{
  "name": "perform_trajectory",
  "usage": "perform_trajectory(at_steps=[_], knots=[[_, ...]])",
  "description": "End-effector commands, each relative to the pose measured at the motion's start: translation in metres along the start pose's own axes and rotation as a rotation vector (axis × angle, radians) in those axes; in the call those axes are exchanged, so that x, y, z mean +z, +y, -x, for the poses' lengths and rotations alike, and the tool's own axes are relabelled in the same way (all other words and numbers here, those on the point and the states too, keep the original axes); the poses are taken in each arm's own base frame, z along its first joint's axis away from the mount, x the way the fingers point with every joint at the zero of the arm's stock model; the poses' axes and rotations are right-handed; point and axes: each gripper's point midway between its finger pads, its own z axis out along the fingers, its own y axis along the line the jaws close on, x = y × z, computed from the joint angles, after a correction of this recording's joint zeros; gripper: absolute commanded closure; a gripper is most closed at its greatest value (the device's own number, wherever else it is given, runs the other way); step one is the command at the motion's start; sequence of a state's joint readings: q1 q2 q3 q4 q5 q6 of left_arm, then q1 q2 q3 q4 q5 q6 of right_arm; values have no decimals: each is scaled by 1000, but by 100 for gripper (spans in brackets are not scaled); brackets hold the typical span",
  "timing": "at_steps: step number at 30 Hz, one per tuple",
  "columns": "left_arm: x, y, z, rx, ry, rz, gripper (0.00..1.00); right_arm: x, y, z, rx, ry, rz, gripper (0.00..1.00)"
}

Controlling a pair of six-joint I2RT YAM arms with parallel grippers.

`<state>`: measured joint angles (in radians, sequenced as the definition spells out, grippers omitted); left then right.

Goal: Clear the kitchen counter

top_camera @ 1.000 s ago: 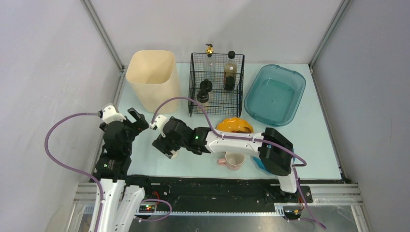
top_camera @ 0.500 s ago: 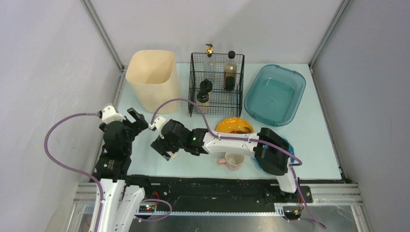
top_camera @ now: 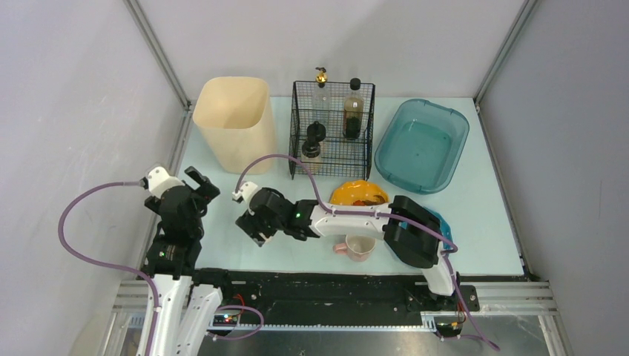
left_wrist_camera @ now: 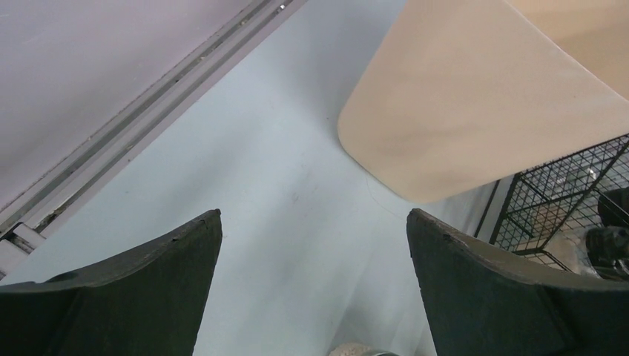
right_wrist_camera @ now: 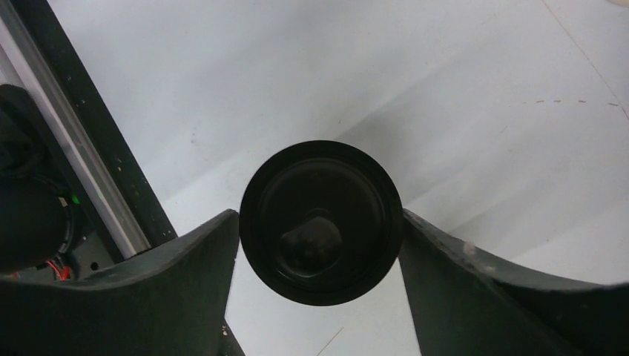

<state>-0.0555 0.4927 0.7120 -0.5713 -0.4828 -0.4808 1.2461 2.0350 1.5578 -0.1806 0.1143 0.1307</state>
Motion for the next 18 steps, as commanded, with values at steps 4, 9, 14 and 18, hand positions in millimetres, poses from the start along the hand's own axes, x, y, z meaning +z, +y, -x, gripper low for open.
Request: perform_trajectory(at_steps=[4,9,14,18], knots=[[3,10,5,-42,-34,65,2,3,2,3,27,-19,27,40],[3,9,5,-41,-31,61,2,-6,-1,15,2,-53,2,62],[3,9,5,-40,-30,58,2,-28,-1,42,-42,-125,-22,67],[3,9,5,-39,-29,57,2,-60,1,78,-64,-219,-33,68]])
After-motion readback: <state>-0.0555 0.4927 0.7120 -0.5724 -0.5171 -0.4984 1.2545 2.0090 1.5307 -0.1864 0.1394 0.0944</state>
